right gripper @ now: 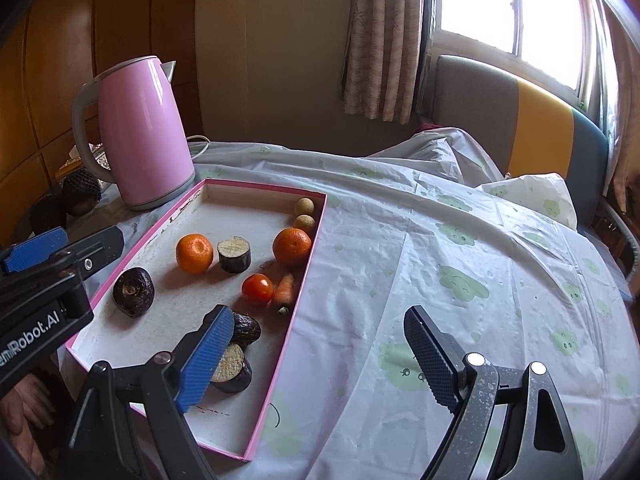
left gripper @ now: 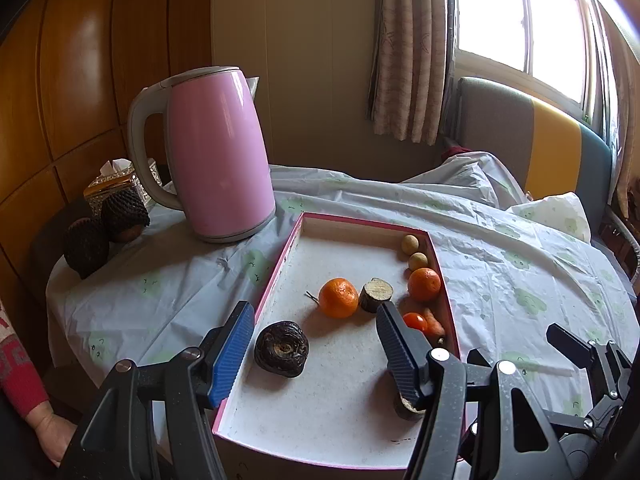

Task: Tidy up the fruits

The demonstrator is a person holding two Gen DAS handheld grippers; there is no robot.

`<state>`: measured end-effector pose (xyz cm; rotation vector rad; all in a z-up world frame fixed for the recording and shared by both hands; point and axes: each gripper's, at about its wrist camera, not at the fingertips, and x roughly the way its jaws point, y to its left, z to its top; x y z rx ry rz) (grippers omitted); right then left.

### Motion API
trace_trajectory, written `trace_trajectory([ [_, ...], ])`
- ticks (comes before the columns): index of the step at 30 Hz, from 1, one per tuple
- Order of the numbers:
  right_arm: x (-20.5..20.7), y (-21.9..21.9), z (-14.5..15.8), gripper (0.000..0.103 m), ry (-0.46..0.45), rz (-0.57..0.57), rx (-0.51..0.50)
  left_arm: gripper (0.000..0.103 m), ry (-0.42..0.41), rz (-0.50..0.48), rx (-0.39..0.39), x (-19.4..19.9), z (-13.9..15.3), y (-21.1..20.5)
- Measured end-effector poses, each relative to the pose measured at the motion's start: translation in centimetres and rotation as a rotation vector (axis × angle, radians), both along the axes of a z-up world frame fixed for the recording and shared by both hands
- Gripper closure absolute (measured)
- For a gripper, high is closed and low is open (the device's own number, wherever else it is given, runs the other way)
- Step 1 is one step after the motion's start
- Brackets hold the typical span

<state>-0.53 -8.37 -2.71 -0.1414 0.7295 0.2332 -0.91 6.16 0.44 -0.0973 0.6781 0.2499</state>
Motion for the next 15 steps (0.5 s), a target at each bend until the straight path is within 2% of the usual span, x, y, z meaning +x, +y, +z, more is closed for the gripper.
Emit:
trace_trajectory([
  [15, 0.12, -0.07, -0.31, 0.015, 0.004, 0.000, 0.001, 0.041, -0.001, -0.017, 0.009, -0.10, 0.10, -0.19],
])
